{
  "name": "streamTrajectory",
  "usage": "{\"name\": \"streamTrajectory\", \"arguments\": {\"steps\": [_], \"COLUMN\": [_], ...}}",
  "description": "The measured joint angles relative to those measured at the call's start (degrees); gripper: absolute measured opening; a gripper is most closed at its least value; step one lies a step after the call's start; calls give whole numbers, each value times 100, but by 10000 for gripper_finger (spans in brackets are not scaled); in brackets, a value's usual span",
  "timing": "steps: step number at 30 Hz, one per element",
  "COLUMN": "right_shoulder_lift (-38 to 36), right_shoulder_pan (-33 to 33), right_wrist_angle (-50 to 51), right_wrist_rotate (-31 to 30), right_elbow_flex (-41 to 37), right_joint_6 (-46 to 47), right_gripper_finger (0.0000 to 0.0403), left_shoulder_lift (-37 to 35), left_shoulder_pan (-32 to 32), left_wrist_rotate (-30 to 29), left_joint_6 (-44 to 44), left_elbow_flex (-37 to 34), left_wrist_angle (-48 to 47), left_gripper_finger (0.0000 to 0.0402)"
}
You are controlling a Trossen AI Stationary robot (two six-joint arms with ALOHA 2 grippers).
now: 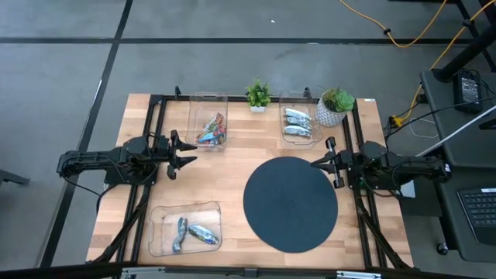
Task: Pick and place Granola Bars by type
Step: Return to Home Position
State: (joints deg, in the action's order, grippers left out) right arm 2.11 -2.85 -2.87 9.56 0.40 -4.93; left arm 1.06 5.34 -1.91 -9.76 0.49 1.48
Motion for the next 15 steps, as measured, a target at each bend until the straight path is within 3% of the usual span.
{"name": "streamTrajectory", "arguments": {"steps": [15], "right_shoulder_lift": [0], "right_shoulder_pan": [0], "right_wrist_angle": [0], "right_wrist_rotate": [1], "right_elbow_flex": [0], "right_joint_6": [-2], "right_gripper_finger": [18], "left_shoulder_lift": [0], "left_shoulder_pan": [0], "left_wrist_rotate": [0], "left_joint_6": [0], "left_elbow_flex": [0], "left_wrist_angle": [0], "left_gripper_finger": [191]}}
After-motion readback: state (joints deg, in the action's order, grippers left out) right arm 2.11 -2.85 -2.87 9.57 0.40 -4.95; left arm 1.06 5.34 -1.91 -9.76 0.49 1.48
